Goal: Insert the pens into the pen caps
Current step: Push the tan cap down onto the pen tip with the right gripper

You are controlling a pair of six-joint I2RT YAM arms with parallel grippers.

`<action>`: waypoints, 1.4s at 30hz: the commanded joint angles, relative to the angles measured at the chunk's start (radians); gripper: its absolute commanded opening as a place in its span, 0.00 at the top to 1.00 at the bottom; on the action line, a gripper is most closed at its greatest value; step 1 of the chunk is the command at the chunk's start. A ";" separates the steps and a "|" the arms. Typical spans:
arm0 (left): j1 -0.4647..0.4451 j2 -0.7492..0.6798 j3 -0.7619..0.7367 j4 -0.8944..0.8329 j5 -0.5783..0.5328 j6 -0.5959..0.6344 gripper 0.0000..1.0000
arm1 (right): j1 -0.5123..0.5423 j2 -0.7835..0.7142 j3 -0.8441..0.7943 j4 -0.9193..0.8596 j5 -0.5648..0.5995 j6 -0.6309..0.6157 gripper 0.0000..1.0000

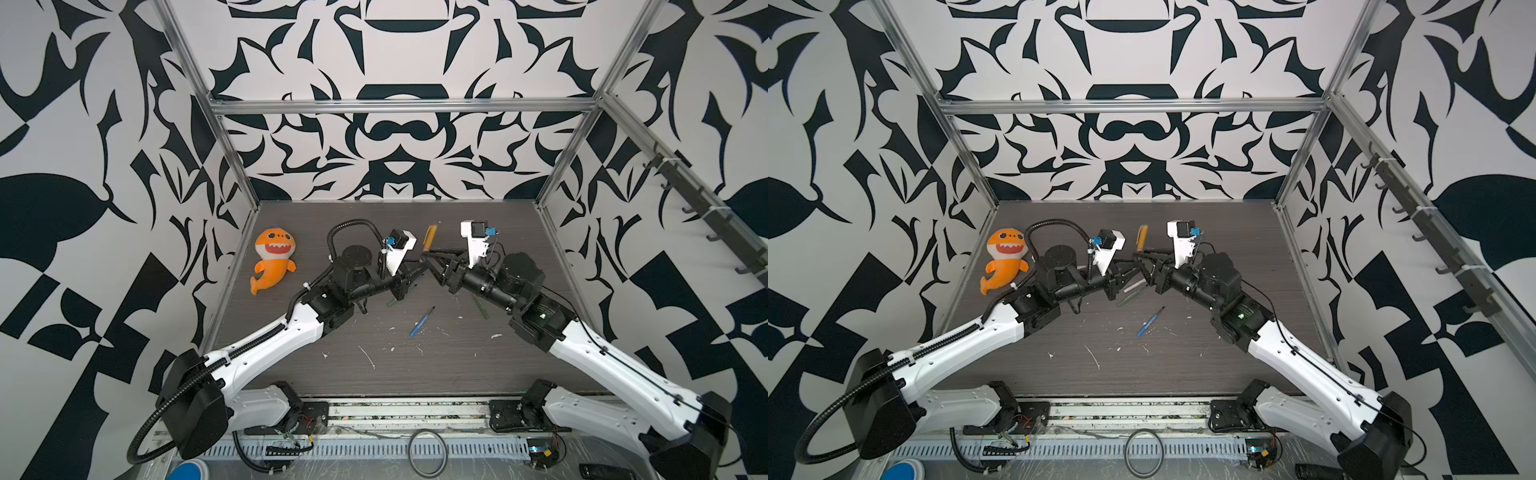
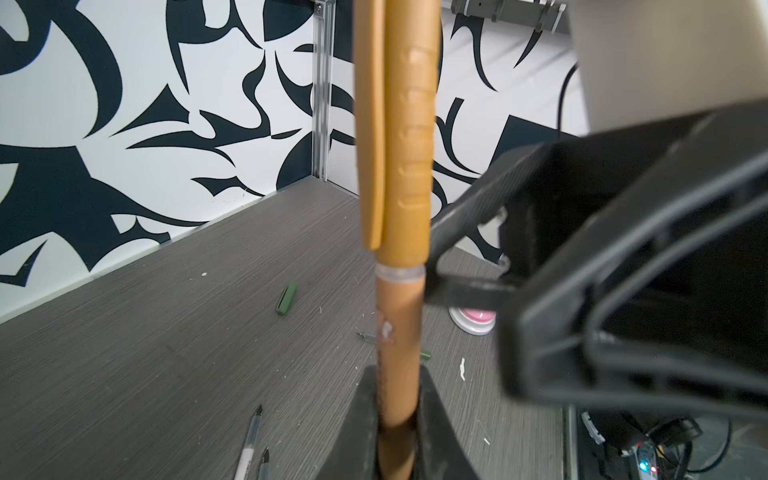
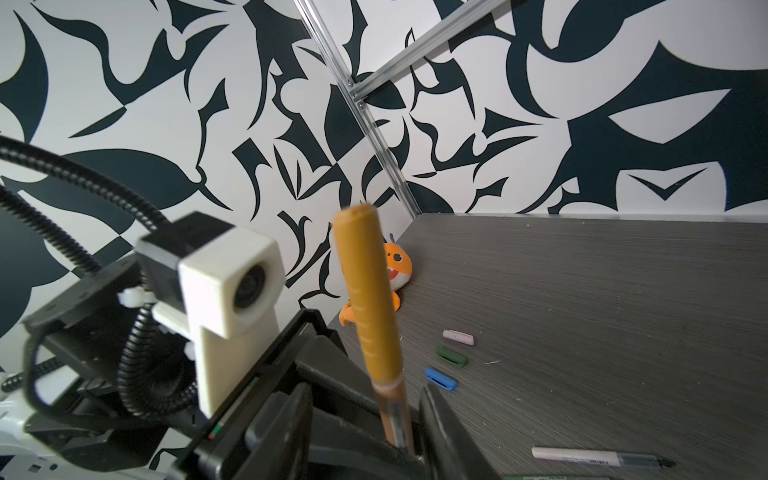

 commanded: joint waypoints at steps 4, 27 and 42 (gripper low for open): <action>0.005 -0.021 -0.037 0.035 -0.012 0.040 0.85 | 0.003 -0.053 0.133 -0.216 0.089 -0.095 0.52; 0.003 -0.052 -0.043 0.020 0.011 0.040 0.86 | 0.002 0.201 0.474 -0.458 0.079 -0.191 0.85; 0.004 -0.105 -0.013 0.062 -0.043 -0.055 0.87 | 0.005 0.173 0.251 -0.340 -0.080 -0.186 1.00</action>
